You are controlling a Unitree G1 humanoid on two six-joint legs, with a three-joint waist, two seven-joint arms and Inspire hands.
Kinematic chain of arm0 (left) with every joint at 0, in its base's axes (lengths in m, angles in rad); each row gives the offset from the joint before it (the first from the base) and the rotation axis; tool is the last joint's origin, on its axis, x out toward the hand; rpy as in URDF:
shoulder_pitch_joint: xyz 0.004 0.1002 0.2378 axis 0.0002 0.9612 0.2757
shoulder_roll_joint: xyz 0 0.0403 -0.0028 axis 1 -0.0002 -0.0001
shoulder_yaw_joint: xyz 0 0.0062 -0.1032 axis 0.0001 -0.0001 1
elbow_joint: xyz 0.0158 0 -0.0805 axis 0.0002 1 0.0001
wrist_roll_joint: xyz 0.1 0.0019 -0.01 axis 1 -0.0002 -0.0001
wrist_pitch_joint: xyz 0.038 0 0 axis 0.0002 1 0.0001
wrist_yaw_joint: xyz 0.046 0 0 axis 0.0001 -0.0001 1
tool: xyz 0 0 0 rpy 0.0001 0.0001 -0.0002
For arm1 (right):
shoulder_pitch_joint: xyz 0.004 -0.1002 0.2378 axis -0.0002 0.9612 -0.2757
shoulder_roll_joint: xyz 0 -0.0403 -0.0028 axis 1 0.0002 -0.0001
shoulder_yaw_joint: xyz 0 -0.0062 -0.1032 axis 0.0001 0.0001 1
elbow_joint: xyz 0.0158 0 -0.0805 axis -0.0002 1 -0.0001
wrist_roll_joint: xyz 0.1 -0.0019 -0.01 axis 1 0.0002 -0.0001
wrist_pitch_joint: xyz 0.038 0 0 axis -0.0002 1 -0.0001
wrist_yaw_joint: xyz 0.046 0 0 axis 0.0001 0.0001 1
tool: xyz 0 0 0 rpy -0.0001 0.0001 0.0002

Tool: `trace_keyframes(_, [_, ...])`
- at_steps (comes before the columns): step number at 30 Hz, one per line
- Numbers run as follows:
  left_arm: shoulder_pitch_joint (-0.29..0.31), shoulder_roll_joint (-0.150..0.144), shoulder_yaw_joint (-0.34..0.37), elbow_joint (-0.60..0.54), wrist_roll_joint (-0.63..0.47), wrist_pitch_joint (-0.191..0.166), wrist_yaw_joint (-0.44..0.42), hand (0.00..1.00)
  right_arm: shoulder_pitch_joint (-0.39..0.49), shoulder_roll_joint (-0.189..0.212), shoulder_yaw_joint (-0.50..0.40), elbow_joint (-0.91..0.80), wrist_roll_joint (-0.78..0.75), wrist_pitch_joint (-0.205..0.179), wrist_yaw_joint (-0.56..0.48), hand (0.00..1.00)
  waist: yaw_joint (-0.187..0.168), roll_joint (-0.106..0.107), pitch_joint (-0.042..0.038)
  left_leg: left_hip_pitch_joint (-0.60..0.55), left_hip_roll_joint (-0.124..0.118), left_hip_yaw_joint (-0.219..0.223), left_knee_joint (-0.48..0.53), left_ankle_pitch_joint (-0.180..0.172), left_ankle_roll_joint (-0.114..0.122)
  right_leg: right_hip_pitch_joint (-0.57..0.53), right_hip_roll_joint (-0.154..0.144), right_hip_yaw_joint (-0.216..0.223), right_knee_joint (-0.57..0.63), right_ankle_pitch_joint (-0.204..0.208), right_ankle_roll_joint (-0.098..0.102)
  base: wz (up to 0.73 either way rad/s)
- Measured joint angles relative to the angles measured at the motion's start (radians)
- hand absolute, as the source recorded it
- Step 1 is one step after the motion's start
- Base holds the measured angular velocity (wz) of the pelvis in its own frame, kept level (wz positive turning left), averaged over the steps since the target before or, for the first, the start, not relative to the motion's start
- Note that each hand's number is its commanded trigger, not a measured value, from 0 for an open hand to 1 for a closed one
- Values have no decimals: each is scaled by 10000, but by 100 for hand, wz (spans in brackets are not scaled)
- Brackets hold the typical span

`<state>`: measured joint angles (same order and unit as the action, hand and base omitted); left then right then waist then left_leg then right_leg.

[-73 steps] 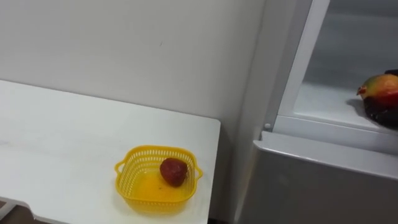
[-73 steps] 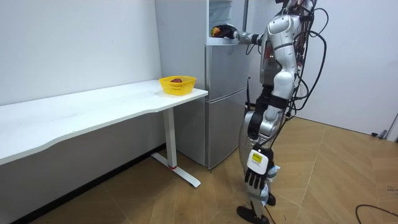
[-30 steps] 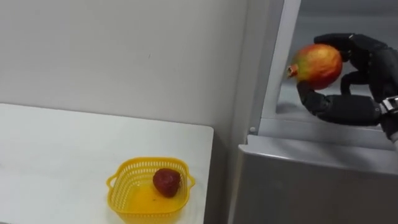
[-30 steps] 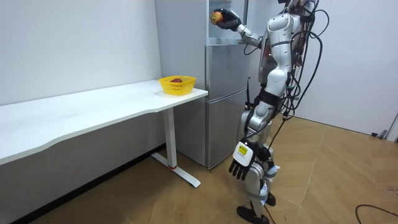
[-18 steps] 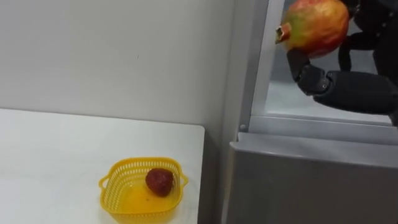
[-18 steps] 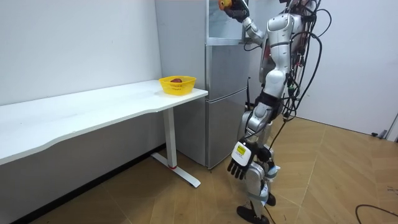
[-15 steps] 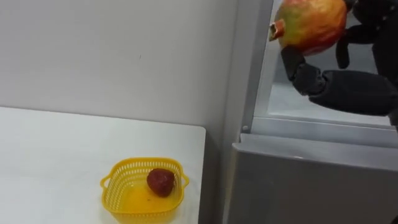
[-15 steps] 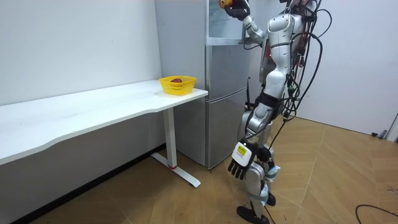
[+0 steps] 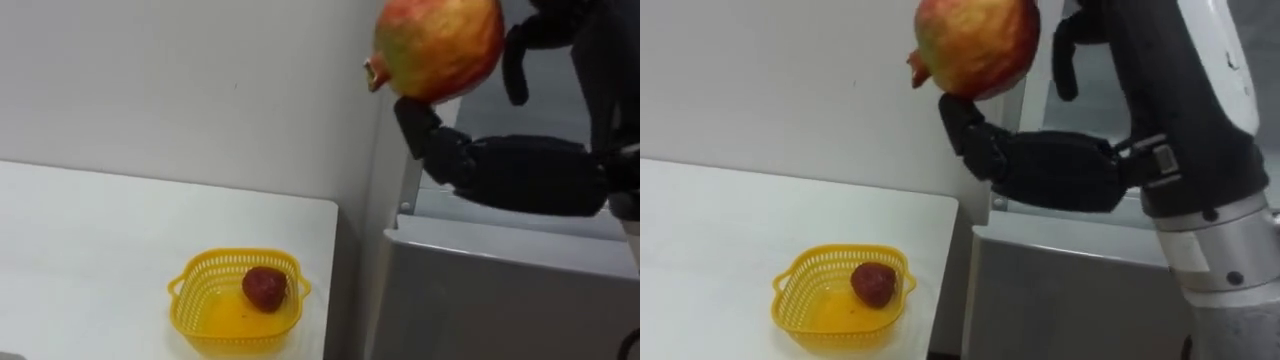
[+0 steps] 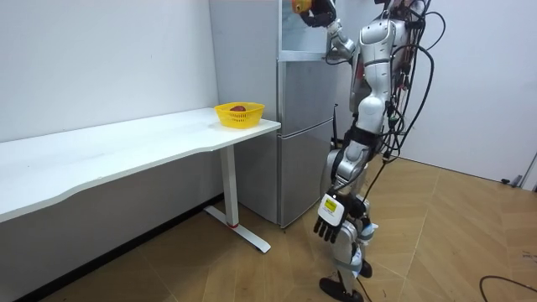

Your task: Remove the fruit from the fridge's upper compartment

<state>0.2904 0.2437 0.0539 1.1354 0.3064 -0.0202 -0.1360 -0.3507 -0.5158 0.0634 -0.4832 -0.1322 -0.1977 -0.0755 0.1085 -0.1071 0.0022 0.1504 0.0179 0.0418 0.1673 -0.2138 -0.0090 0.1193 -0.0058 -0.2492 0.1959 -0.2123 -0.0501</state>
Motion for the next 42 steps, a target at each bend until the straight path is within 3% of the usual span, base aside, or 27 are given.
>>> trace_keyframes(10, [-349,29,13,55,41,79,-49,0,-53,204,1394,424,-1546,363,1055,100,836,-330,52,-204,-42,-228,8,-1,1,-31,-42,-151,1,3,5,5])
trace_keyframes(16, [-366,124,-58,121,20,105,-89,0,-238,233,1942,2270,-1926,454,941,100,1227,-361,60,-230,-85,-485,9,2,4,99,-72,-395,-102,9,32,12])
trace_keyframes(19, [-370,137,-423,134,11,212,-43,0,-243,234,2477,3267,-1940,632,873,100,1450,-381,115,-228,-99,-552,28,3,6,34,-84,-453,-107,6,36,8])
trace_keyframes(23, [-452,149,-370,-121,80,316,-151,0,-352,274,2710,4569,-2333,704,875,100,1721,-625,144,-535,-139,-724,211,3,6,-102,-103,-561,-97,-4,44,12])
trace_keyframes(26, [-575,227,-436,-198,-2,393,-302,0,-841,273,2973,5671,-2593,939,827,100,1734,-816,133,-770,-155,-881,336,3,6,-171,-111,-704,-90,0,42,17])
trace_keyframes(29, [-816,428,-488,-140,5,410,-317,0,-906,272,3135,6055,-2663,996,628,100,1770,-987,206,-984,-138,-988,388,4,-2,-299,-100,-864,-82,4,35,15])
trace_keyframes(30, [-893,472,-483,-114,3,417,-293,0,-1034,270,3301,6223,-2660,995,554,100,1809,-1091,182,-1073,-130,-1006,399,9,-11,-371,-90,-874,-85,20,9,0])
trace_keyframes(33, [-1041,516,-484,-125,4,416,-210,0,-1079,272,3567,6453,-2638,975,400,100,1846,-1148,190,-1115,-146,-1023,415,8,-11,-375,-118,-1010,-89,30,13,3])
trace_keyframes(36, [-1173,627,-484,-156,7,399,-188,0,-1356,272,3585,7049,-2627,868,220,100,1974,-1277,276,-1265,-150,-1037,557,4,-11,-386,-132,-1099,-87,37,16,5])
trace_keyframes(42, [-1192,757,-476,-162,20,424,-282,0,-1871,268,3585,8271,-2181,905,81,100,2060,-1462,212,-1549,-167,-1275,736,0,-17,-534,-145,-1299,-74,60,-2,12])
